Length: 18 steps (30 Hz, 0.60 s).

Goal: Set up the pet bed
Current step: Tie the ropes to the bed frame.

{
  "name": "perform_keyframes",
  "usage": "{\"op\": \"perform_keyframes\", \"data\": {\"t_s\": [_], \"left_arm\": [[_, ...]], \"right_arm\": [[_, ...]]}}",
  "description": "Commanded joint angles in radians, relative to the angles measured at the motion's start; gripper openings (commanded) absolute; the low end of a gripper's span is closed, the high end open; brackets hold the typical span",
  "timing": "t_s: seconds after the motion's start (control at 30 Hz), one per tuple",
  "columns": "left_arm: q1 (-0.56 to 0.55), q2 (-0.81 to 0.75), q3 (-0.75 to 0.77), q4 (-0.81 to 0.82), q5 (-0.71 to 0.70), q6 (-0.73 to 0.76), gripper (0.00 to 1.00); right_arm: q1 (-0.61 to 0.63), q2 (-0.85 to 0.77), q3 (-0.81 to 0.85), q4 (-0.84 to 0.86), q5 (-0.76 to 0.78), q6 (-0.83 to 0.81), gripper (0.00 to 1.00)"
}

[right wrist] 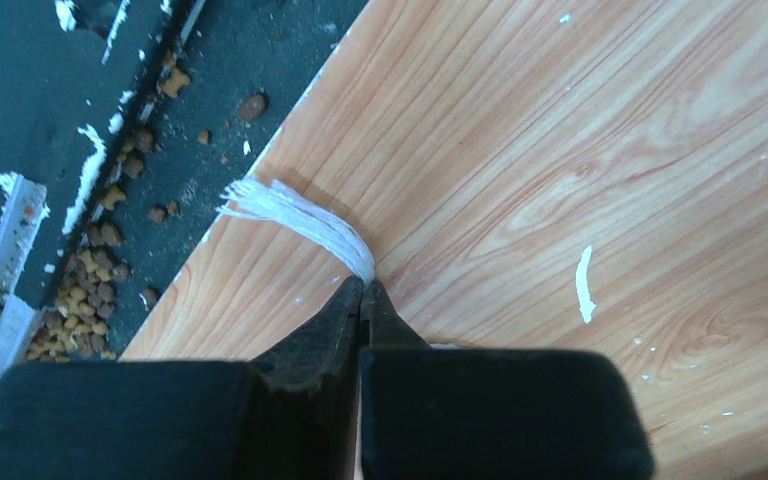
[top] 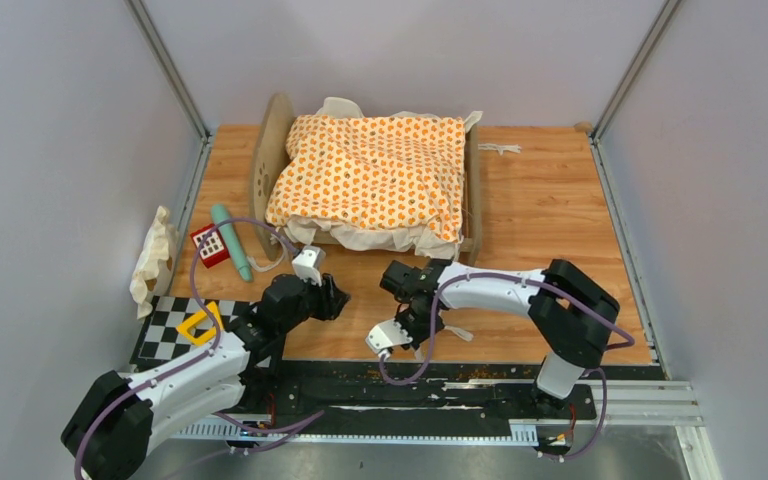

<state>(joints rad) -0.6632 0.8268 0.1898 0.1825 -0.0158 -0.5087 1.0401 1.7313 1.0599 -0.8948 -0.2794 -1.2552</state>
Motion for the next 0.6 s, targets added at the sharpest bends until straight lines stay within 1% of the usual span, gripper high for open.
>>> {"op": "perform_keyframes", "data": {"t_s": [0.0,0.13,0.23,0.33,0.4,0.57], "left_arm": [[0.008,-0.002,0.033,0.014,-0.009,0.009,0.48],[0.007,0.032,0.067,0.019,0.006,0.034,0.49],[0.008,0.092,0.105,0.025,0.01,0.066,0.5],[0.008,0.176,0.155,0.051,0.074,0.101,0.51],[0.008,0.249,0.185,0.108,0.158,0.115,0.52],[0.005,0.462,0.279,0.241,0.274,0.067,0.53]], "right_arm": [[-0.004,-0.081,-0.107,0.176,-0.126,0.07,0.0],[-0.012,-0.212,-0.202,0.322,-0.146,0.148,0.0],[-0.016,-0.319,-0.298,0.422,-0.17,0.197,0.0],[-0.026,-0.415,-0.372,0.487,-0.18,0.229,0.0],[-0.033,-0.465,-0.405,0.505,-0.186,0.235,0.0],[-0.048,-0.583,-0.468,0.519,-0.166,0.238,0.0]]}}
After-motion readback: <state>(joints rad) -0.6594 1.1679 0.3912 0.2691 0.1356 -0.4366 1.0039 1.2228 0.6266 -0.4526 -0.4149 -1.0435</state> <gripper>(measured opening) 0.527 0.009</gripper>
